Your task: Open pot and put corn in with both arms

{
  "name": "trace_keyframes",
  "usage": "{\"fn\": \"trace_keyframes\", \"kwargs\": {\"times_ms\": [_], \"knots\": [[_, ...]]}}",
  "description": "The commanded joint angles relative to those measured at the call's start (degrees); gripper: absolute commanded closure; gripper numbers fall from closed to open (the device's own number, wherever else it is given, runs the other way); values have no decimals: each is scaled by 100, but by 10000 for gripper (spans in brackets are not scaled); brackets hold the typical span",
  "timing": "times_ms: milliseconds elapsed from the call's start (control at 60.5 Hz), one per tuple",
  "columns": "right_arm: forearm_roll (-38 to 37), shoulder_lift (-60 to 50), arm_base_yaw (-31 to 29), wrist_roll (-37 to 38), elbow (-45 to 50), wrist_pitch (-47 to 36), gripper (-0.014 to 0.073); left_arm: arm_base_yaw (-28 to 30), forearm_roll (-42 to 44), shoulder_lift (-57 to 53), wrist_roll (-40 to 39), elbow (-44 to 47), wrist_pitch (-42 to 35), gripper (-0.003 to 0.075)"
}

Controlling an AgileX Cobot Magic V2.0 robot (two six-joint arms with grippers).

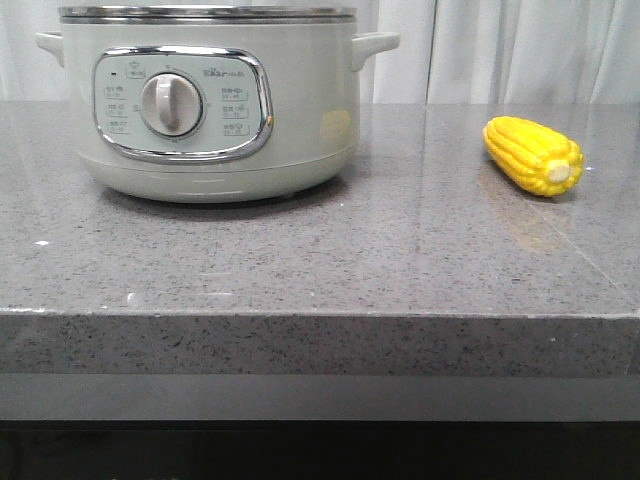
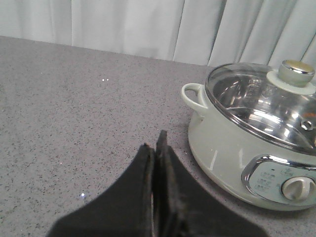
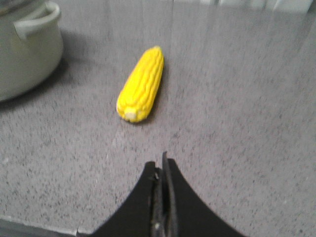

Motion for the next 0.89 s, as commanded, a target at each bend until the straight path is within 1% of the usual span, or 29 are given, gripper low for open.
{"fn": "trace_keyframes", "kwargs": {"times_ms": [0, 165, 364, 413, 446, 496, 529, 545, 562, 611, 644, 677, 710, 727, 760, 793, 876], "knots": [[8, 245, -33, -72, -210, -289, 662, -40, -2, 133, 1, -195, -413, 741], [8, 474, -33, -72, -210, -240, 662, -40, -13, 167, 1, -195, -452, 741], [8, 495, -33, -72, -210, -214, 654, -40, -13, 167, 1, -159, -484, 739], [8, 495, -33, -72, -210, -214, 626, -40, -13, 167, 1, -139, -487, 735], [8, 495, -33, -72, -210, -214, 587, -40, -13, 167, 1, -104, -523, 723], [8, 495, -33, -72, -210, -214, 507, -40, -13, 167, 1, -91, -550, 679], [8, 495, -33, -72, -210, -214, 450, -40, 5, 177, 1, -91, -560, 632], [8, 495, -33, -72, -210, -214, 405, -40, 18, 177, 1, -91, -563, 598], [8, 495, -33, -72, -210, -214, 373, -40, 18, 190, 1, -91, -574, 585], [8, 495, -33, -72, -210, -219, 249, -40, 29, 204, 1, -91, -612, 475], [8, 495, -33, -72, -210, -225, 193, -40, 29, 233, 1, -91, -642, 414], [8, 495, -33, -72, -210, -225, 137, -40, 29, 258, 1, -91, -672, 327], [8, 495, -33, -72, -210, -225, 104, -40, 29, 275, 1, -91, -686, 289], [8, 495, -33, -72, -210, -225, 86, -40, 7, 294, 1, -91, -697, 248], [8, 495, -33, -72, -210, -225, 71, -40, -31, 330, 1, -91, -697, 220], [8, 495, -33, -72, -210, -232, 66, -55, -110, 392, 1, -101, -702, 204], [8, 495, -33, -72, -210, -250, 66, -244, -253, 555, 76, -159, -833, 206]]}}
